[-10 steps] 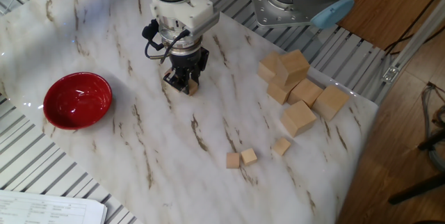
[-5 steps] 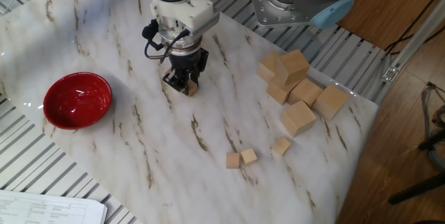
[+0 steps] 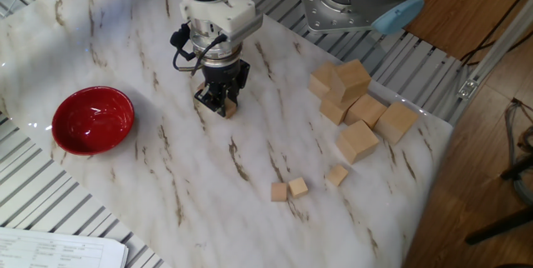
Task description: Stack the blocks into a pyramid shape
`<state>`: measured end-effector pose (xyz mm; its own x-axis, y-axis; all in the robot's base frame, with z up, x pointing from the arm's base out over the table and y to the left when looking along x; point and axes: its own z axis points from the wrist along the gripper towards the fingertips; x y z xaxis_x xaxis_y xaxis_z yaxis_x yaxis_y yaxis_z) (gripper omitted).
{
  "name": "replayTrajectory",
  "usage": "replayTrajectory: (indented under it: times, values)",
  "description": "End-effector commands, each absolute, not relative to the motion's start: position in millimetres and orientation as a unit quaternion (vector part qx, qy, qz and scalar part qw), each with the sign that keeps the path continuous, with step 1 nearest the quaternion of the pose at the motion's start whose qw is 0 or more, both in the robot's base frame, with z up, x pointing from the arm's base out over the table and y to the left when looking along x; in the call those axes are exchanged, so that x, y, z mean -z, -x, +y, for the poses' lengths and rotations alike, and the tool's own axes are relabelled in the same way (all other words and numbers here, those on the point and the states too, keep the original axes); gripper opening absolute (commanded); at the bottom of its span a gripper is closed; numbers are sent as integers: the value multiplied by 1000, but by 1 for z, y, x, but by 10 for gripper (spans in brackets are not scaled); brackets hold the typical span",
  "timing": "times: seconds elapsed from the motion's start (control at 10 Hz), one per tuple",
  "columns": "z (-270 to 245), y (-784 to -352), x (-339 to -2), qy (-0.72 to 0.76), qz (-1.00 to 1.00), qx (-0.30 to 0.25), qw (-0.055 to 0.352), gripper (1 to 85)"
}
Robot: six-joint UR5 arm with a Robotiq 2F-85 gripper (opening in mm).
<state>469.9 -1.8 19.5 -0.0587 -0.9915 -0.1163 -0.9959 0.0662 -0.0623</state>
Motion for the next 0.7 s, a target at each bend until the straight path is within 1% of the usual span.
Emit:
replayTrajectory:
  times: [0.0, 0.4, 0.6]
  values:
    - [1, -472, -22, 680, 729, -23, 71, 143]
    - [1, -474, -28, 681, 729, -32, 65, 143]
    - [-2, -477, -26, 682, 728, -32, 65, 137]
